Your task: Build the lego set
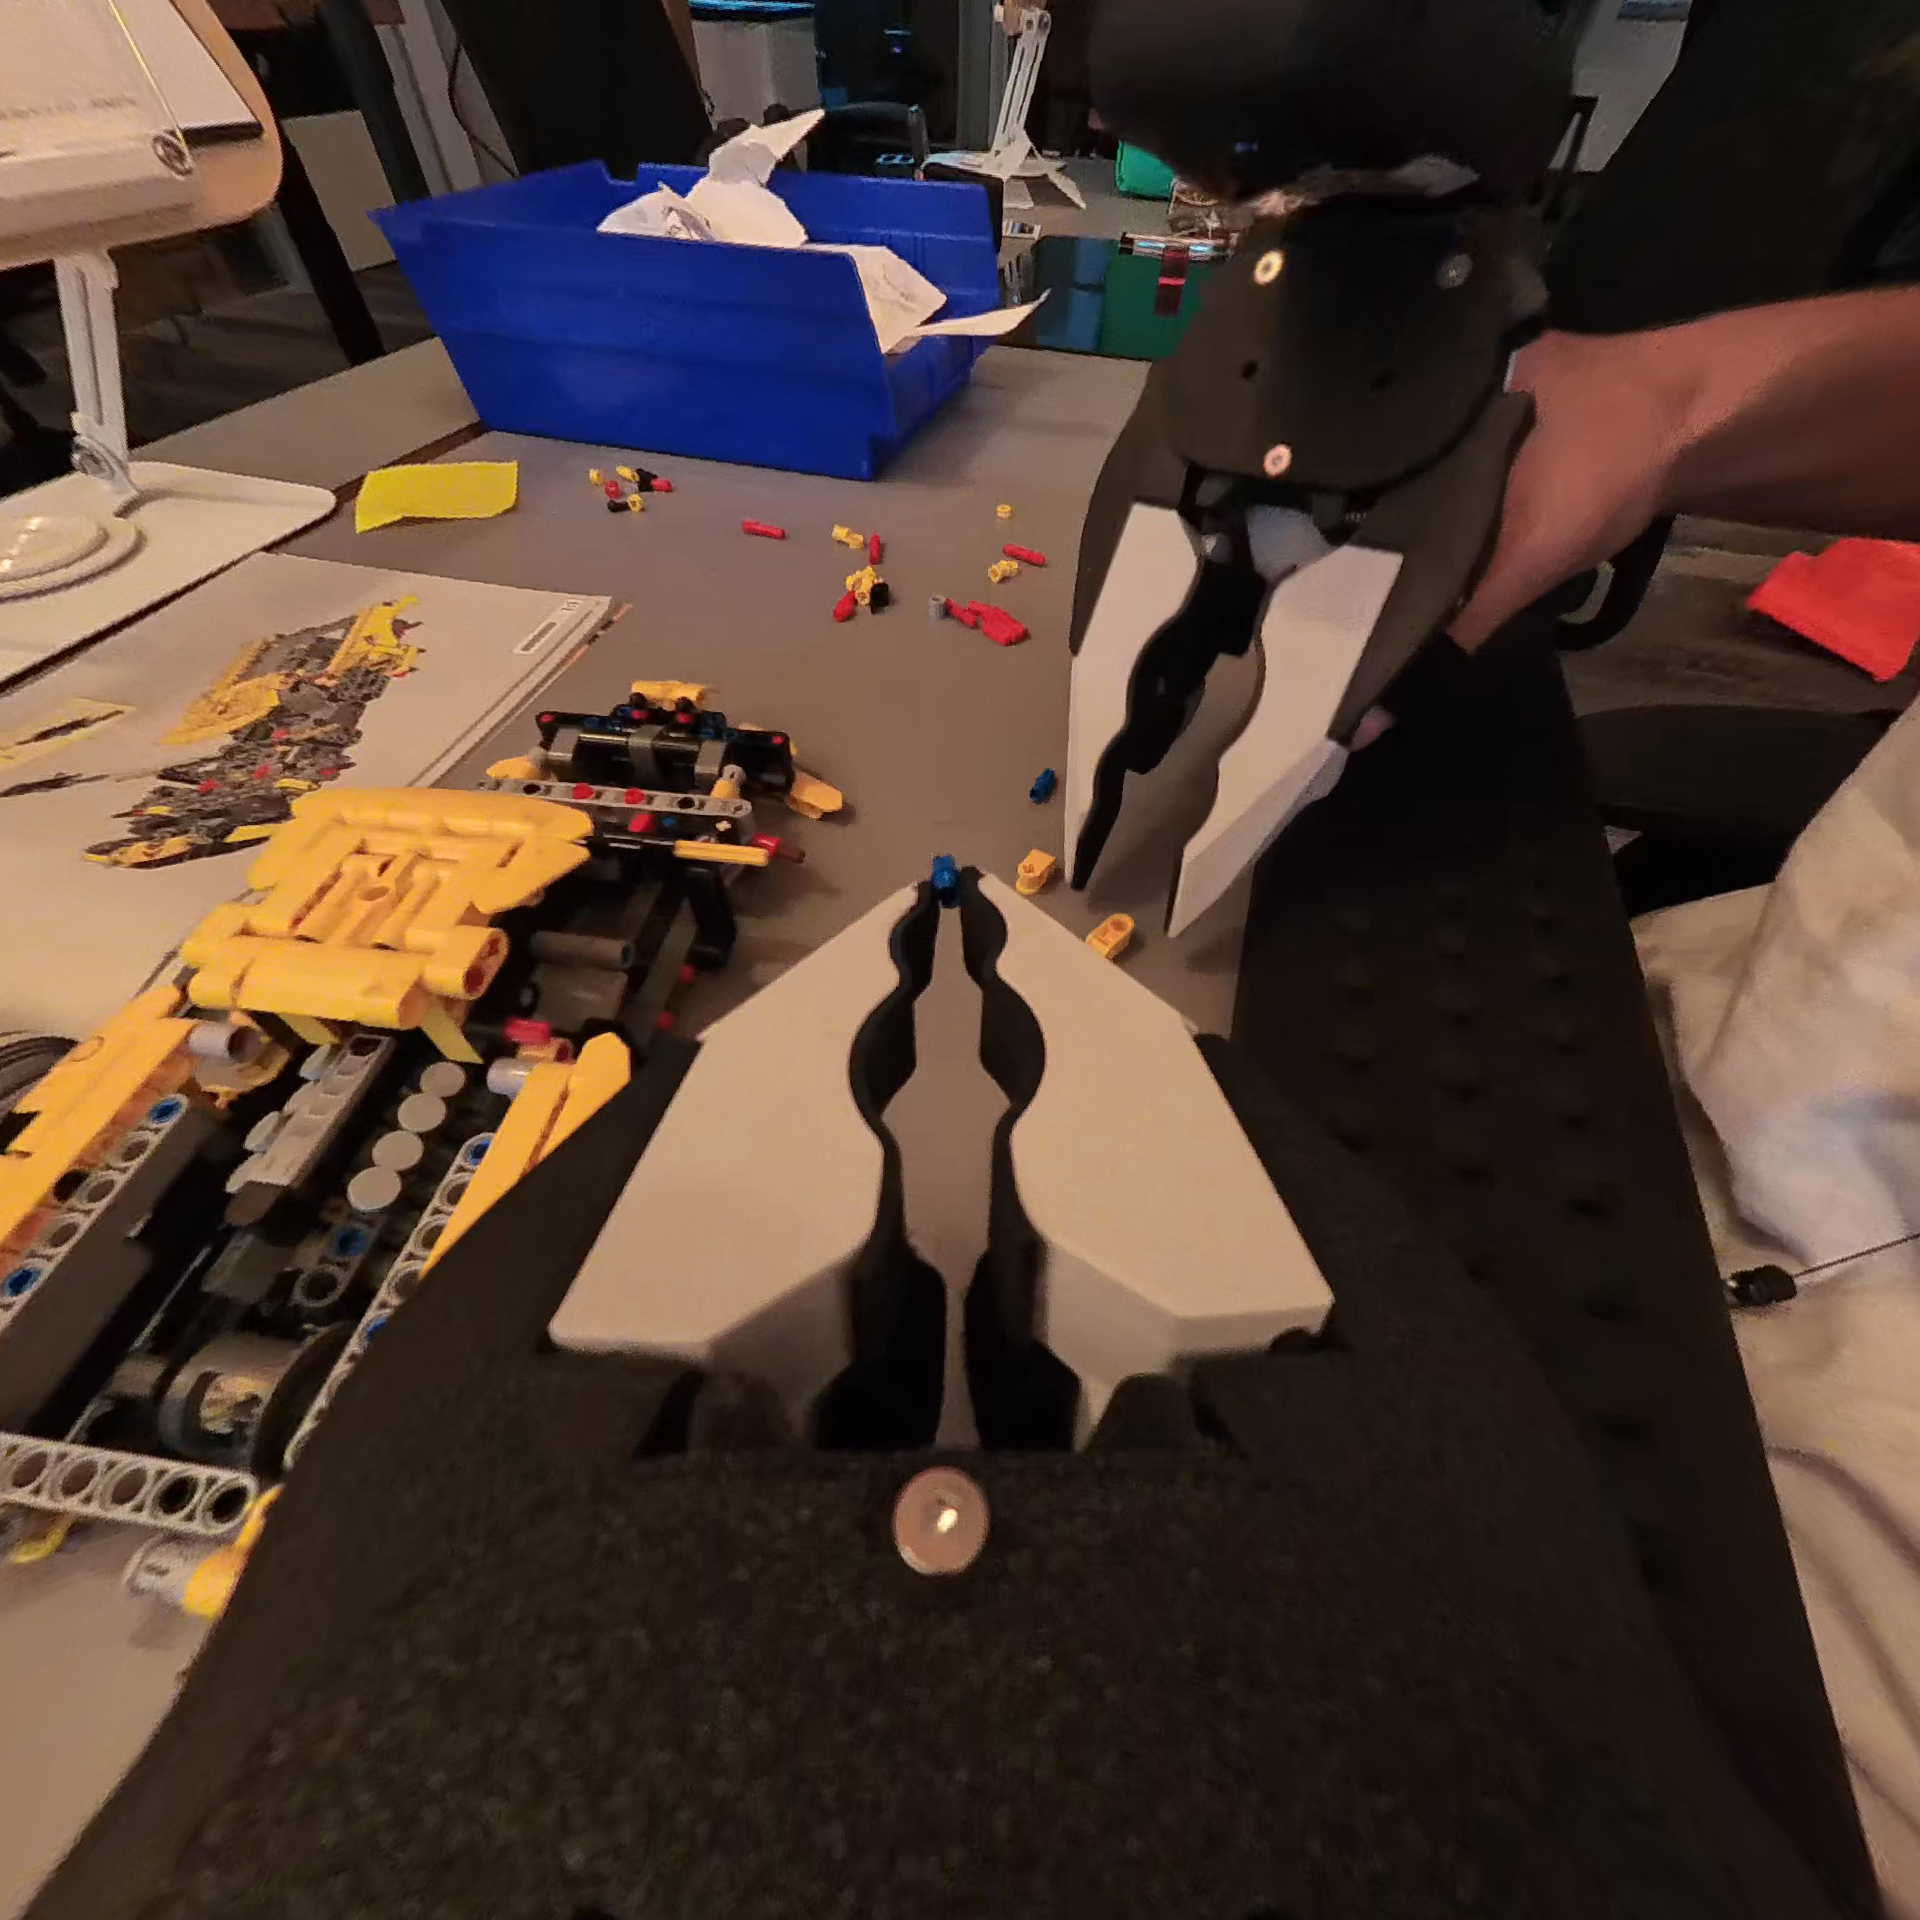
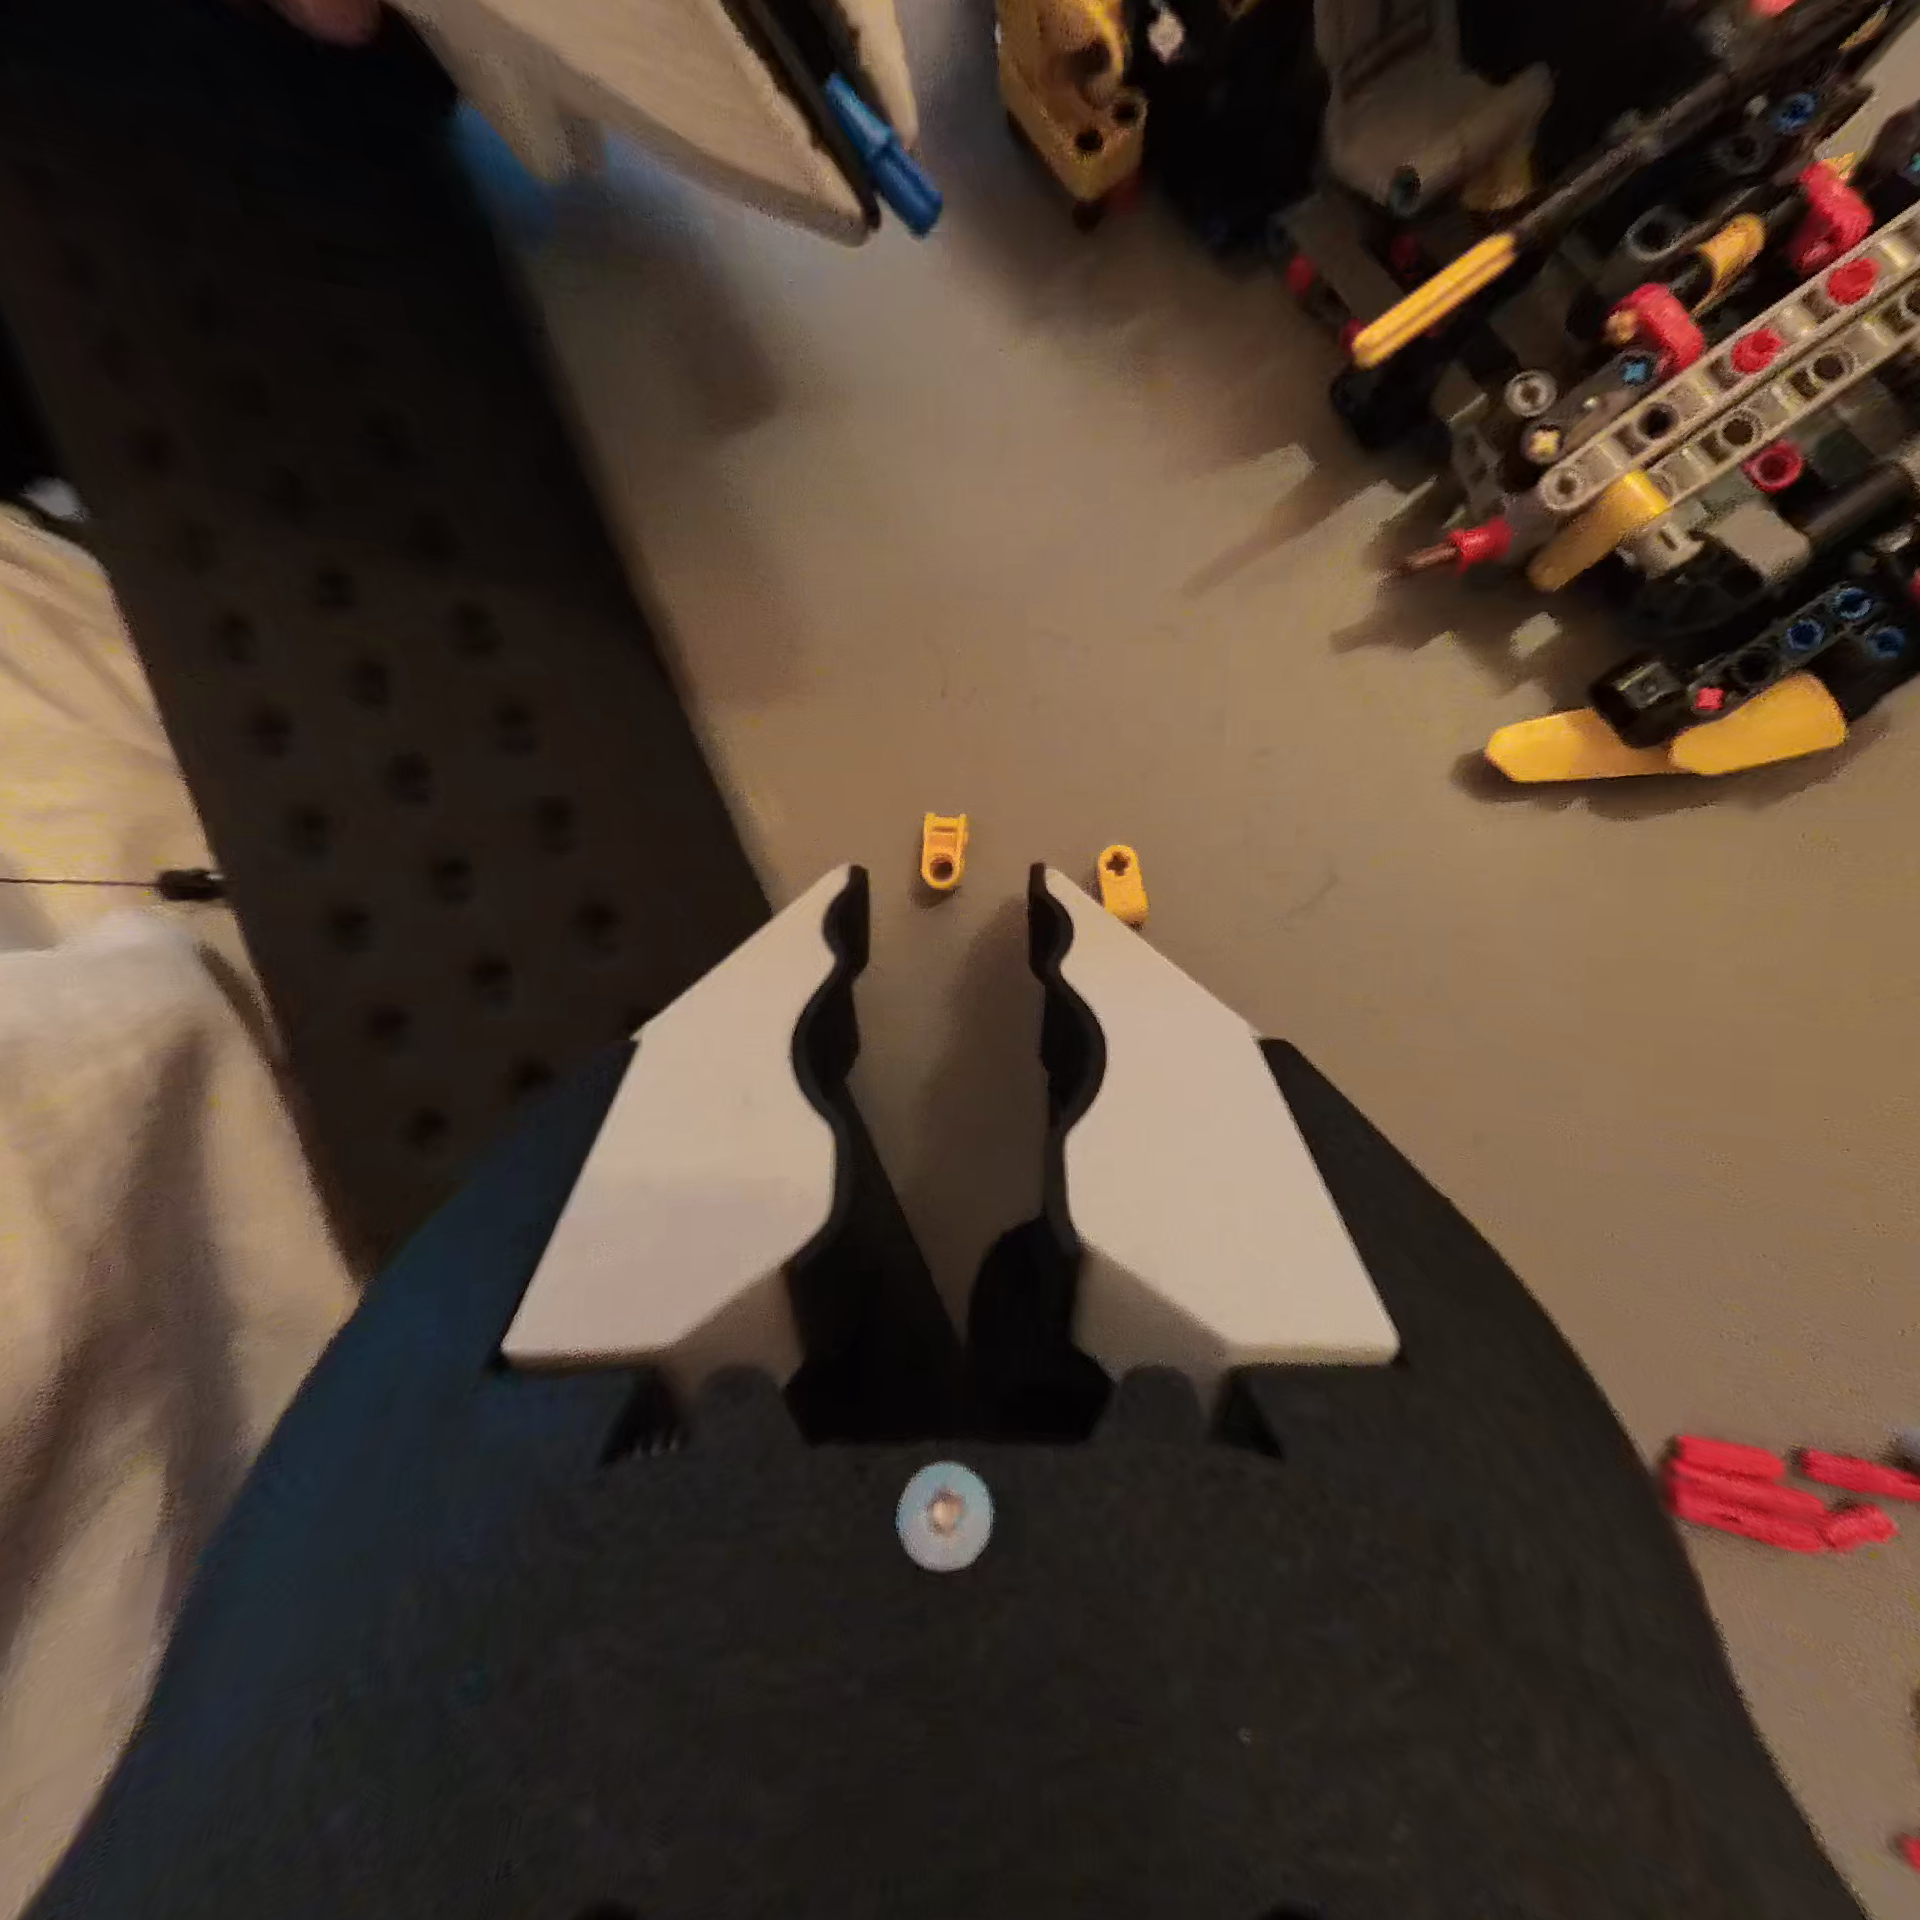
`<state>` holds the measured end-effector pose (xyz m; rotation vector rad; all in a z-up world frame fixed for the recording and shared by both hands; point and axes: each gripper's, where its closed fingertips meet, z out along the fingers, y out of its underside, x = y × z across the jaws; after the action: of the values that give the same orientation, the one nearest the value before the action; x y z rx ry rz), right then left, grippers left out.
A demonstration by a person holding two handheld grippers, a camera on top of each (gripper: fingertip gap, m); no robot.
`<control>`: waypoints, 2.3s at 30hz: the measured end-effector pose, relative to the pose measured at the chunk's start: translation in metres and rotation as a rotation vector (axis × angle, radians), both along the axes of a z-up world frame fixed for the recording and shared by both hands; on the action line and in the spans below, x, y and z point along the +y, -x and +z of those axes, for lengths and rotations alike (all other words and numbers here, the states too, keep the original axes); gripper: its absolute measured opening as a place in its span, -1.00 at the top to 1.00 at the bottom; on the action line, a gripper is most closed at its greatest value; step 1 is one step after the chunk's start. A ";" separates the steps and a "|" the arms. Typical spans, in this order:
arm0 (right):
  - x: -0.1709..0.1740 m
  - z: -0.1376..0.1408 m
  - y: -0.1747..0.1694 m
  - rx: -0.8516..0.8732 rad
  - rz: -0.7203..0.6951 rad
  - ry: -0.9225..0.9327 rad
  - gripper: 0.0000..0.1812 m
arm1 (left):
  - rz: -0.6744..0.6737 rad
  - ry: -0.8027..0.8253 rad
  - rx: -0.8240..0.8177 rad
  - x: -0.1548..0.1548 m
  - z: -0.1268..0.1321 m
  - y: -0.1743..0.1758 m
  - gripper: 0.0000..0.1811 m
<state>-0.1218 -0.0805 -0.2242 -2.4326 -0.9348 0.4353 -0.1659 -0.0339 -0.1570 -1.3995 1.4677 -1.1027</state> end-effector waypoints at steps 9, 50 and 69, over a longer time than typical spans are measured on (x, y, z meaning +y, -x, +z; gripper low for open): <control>0.004 -0.010 0.002 -0.107 0.005 0.009 0.87 | -0.047 0.032 -0.009 -0.008 -0.001 0.001 0.95; 0.051 0.051 0.032 0.143 -0.312 -0.223 0.93 | 0.208 -0.477 0.130 0.002 -0.013 -0.011 0.96; 0.051 0.069 0.036 0.399 -0.266 -0.174 0.89 | 0.149 -0.197 -0.020 0.003 0.005 -0.009 0.96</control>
<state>-0.1578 -0.0292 -0.1552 -2.1600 -0.4524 0.6770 -0.1570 -0.0309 -0.1518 -1.3318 1.3926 -0.8533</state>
